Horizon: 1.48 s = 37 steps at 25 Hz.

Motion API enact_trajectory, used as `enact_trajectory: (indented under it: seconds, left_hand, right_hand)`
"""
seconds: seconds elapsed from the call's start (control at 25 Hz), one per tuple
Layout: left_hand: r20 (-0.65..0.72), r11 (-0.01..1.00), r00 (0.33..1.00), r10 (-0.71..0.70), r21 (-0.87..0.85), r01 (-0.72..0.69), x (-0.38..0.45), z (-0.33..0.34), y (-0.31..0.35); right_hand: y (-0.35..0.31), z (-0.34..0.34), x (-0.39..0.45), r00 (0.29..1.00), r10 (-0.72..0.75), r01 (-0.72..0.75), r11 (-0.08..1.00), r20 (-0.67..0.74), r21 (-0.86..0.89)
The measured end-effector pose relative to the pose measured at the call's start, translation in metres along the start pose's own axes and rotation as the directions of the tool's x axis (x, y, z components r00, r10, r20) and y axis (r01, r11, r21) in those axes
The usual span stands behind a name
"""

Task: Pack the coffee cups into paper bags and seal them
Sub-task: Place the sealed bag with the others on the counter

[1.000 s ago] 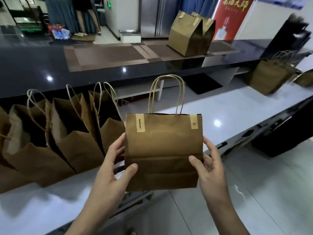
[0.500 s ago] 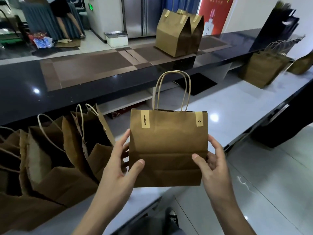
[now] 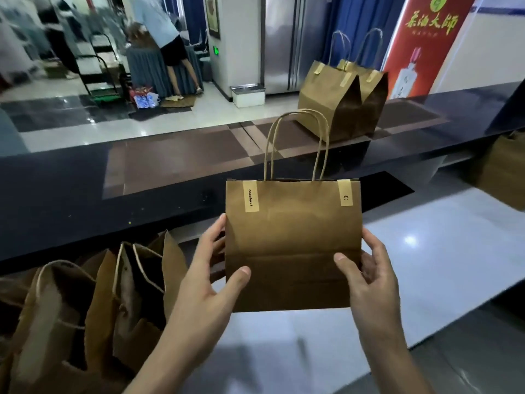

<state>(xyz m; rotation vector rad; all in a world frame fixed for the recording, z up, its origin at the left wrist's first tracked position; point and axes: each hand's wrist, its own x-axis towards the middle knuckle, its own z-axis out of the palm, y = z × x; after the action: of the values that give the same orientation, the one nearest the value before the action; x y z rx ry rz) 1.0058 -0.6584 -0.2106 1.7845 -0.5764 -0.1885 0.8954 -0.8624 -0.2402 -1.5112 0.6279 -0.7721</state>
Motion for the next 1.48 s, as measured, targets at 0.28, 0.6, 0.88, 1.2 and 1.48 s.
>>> enact_trajectory:
  seconds: [0.28,0.6,0.88,1.2,1.48]
  left_hand:
    - [-0.153,0.999,0.988,0.032,-0.006,-0.033,0.069,0.011,0.037]
    - [-0.267,0.991,0.957,0.118,-0.029,-0.131,0.162,0.032,0.047]
    - [-0.327,0.994,0.945,0.014,-0.097,-0.048,0.256,0.053,0.033]
    - [-0.251,0.987,0.964,-0.091,-0.151,0.054,0.347,0.078,0.01]
    - [-0.138,0.992,0.982,-0.128,-0.034,0.124,0.386,0.097,-0.005]
  right_hand:
    - [-0.028,0.005,0.105,0.973,-0.107,0.075,0.985,0.203,0.156]
    - [-0.038,0.026,0.204,0.932,-0.262,0.191,0.943,0.252,0.272]
    - [-0.02,0.051,0.267,0.929,-0.305,0.236,0.925,0.209,0.298]
    - [0.012,0.065,0.311,0.941,-0.303,0.247,0.919,0.151,0.308]
    - [0.03,0.076,0.313,0.954,-0.255,0.234,0.962,0.157,0.141]
